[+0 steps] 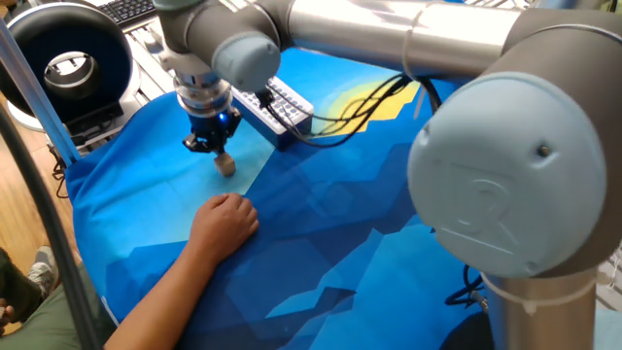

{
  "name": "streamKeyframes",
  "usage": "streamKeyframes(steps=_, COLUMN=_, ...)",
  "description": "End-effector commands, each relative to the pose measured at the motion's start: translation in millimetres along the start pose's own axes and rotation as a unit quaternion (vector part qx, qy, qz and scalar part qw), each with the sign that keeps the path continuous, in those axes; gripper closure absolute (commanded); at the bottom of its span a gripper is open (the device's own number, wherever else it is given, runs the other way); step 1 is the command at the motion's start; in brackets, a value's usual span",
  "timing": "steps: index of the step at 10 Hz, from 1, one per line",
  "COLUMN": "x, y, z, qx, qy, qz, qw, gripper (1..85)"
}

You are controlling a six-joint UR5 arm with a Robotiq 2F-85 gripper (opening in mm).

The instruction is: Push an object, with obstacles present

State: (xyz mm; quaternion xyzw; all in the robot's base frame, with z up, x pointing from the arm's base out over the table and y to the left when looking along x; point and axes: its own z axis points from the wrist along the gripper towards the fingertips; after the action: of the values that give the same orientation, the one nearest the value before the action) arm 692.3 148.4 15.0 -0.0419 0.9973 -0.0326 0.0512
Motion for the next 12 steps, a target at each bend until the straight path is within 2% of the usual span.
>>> streamKeyframes(steps=1, x=-4.4, y=-29.7, z=-23.8, qx=0.013, qy=0.016, qz=-0.021, qw=0.9996, gripper=84.7)
streamKeyframes(steps=3, x=1.2, y=-58.1, z=-33.2, qx=0.012, qy=0.021, qz=-0.031, qw=0.9992, gripper=84.7)
streamKeyframes(steps=4, x=3.8, y=-67.1, z=-33.5, qx=0.02, qy=0.021, qz=-0.03, qw=0.9991, gripper=84.7)
streamKeyframes(steps=5, x=3.4, y=-66.9, z=-31.8, qx=0.02, qy=0.023, qz=-0.03, qw=0.9991, gripper=84.7)
streamKeyframes(steps=6, x=-0.5, y=-47.1, z=-26.6, qx=-0.005, qy=0.024, qz=-0.012, qw=0.9996, gripper=84.7)
streamKeyframes(steps=7, x=-3.6, y=-35.3, z=-26.9, qx=-0.027, qy=0.019, qz=0.005, qw=0.9994, gripper=84.7)
streamKeyframes(steps=8, x=-8.1, y=-25.3, z=-27.5, qx=-0.046, qy=0.011, qz=0.016, qw=0.9987, gripper=84.7)
streamKeyframes(steps=9, x=-14.3, y=-23.9, z=-27.6, qx=-0.049, qy=-0.001, qz=0.015, qw=0.9987, gripper=84.7)
streamKeyframes(steps=10, x=-27.0, y=-20.0, z=-28.4, qx=-0.057, qy=-0.026, qz=0.013, qw=0.9979, gripper=84.7)
streamKeyframes(steps=11, x=-39.0, y=-24.3, z=-28.8, qx=-0.049, qy=-0.049, qz=0.006, qw=0.9976, gripper=84.7)
streamKeyframes(steps=12, x=-48.8, y=-21.4, z=-30.3, qx=-0.054, qy=-0.068, qz=-0.001, qw=0.9962, gripper=84.7)
